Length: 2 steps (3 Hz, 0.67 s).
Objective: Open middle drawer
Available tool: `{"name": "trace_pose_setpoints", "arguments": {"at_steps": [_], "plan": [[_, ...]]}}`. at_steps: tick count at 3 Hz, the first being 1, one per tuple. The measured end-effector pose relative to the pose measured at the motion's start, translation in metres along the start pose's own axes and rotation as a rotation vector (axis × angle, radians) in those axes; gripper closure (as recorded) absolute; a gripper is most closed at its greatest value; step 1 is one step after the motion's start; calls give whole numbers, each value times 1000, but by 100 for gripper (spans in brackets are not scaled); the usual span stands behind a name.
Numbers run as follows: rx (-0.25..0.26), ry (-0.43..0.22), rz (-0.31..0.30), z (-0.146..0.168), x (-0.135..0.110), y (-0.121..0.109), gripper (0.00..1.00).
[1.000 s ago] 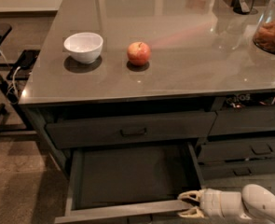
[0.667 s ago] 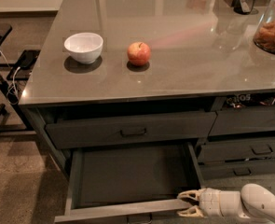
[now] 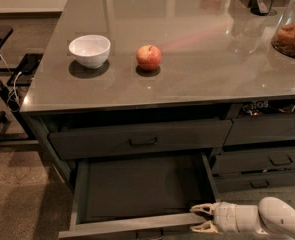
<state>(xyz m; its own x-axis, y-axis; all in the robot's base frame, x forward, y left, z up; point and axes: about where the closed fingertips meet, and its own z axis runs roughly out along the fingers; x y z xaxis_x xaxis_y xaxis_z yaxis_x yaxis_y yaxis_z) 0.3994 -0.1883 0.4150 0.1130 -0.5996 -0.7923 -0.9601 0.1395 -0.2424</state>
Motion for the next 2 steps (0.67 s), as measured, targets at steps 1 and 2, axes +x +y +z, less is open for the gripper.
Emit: {"name": "trace_pose_setpoints", "arguments": {"at_steps": [1, 2], "plan": [[0, 0, 0, 0, 0, 0, 12], [0, 0, 0, 0, 0, 0, 0]]}}
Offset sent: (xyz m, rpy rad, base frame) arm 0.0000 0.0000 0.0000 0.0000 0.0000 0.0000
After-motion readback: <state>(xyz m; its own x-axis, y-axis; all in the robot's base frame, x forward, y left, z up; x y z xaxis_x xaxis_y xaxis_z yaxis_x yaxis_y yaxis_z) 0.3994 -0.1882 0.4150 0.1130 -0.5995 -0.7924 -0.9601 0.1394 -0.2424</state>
